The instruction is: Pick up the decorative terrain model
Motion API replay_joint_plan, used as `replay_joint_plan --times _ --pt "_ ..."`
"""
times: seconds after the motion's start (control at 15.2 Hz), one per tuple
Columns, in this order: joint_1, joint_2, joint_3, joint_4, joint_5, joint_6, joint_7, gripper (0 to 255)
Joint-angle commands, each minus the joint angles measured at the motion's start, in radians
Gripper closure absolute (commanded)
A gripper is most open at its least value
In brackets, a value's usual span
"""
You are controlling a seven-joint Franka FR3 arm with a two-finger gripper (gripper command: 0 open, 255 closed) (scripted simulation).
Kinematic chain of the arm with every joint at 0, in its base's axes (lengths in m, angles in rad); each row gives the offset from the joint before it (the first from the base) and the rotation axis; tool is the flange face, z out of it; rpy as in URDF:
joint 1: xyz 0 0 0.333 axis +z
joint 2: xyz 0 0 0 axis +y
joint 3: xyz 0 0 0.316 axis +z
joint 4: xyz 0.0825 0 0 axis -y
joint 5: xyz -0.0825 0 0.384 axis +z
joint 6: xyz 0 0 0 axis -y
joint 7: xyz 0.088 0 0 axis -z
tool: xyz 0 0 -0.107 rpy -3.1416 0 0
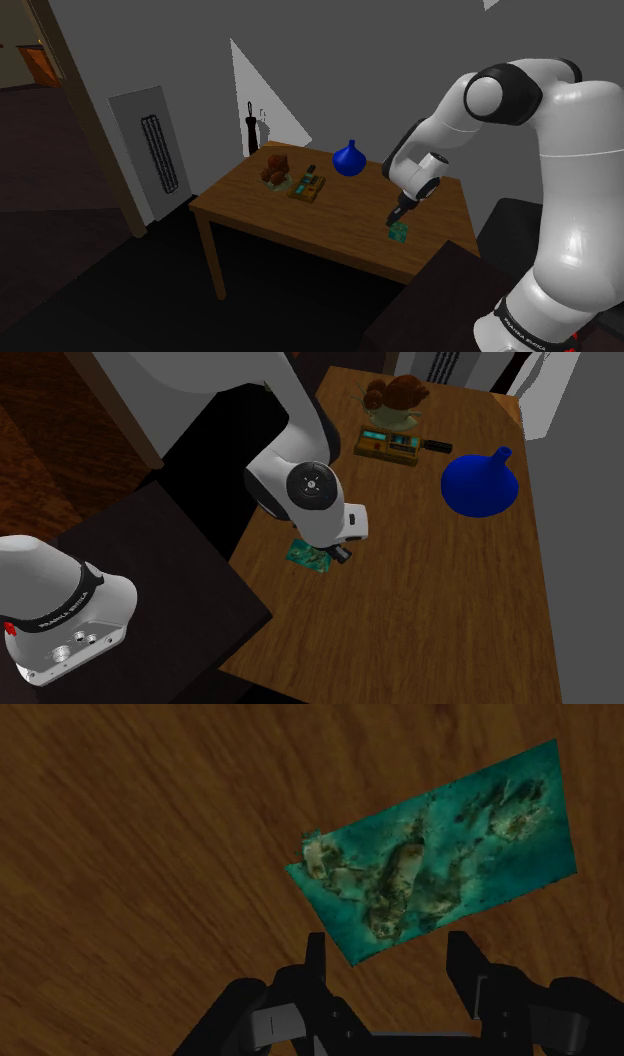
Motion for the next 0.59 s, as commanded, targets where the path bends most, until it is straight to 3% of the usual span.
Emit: replay_joint_plan --times 0.0,0.53 --pt "-0.003 0.002 0.004 -0.001 0.008 0.003 -0.008 255" --pt "0.071 -0.12 -0.087 -0.07 -0.156 -0.04 0.148 255"
